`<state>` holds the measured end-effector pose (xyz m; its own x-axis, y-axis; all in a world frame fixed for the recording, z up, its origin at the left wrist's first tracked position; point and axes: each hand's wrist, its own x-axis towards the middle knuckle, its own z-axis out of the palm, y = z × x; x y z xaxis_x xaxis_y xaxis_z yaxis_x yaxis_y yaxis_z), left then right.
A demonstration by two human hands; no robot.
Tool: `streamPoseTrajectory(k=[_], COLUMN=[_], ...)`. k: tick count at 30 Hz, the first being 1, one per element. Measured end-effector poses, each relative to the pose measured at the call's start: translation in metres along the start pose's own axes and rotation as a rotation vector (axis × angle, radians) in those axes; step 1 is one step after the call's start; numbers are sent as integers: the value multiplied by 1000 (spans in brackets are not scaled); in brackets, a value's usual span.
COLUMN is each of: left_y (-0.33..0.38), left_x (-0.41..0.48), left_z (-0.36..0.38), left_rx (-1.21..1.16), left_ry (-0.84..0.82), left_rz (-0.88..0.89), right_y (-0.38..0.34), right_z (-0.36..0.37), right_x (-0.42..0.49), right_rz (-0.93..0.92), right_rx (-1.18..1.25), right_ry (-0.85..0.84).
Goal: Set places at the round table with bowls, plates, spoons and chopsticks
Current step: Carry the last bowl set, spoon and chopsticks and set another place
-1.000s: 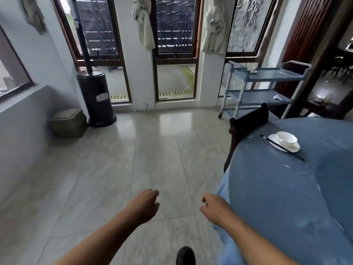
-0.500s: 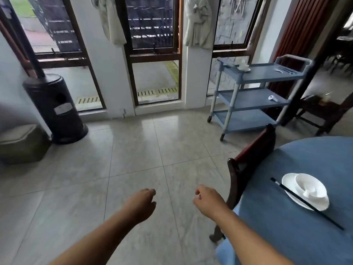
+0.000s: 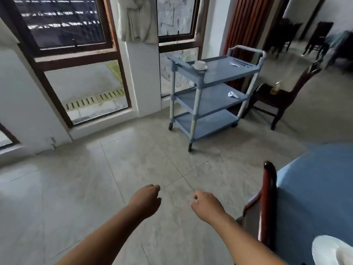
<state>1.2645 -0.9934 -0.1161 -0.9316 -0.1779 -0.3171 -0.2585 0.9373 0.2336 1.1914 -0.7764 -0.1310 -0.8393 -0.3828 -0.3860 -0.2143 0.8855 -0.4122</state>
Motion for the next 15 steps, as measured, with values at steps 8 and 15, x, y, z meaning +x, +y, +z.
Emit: streamPoseTrajectory(k=[8, 15], left_y=[72, 155], left_x=[251, 472], left_z=[-79, -134], left_rx=[75, 83], left_ry=[-40, -41], left_rz=[217, 267], right_y=[66, 132], right_z=[-115, -226], right_x=[187, 375], right_rz=[181, 213], right_rx=[103, 114], right_ry=[150, 198])
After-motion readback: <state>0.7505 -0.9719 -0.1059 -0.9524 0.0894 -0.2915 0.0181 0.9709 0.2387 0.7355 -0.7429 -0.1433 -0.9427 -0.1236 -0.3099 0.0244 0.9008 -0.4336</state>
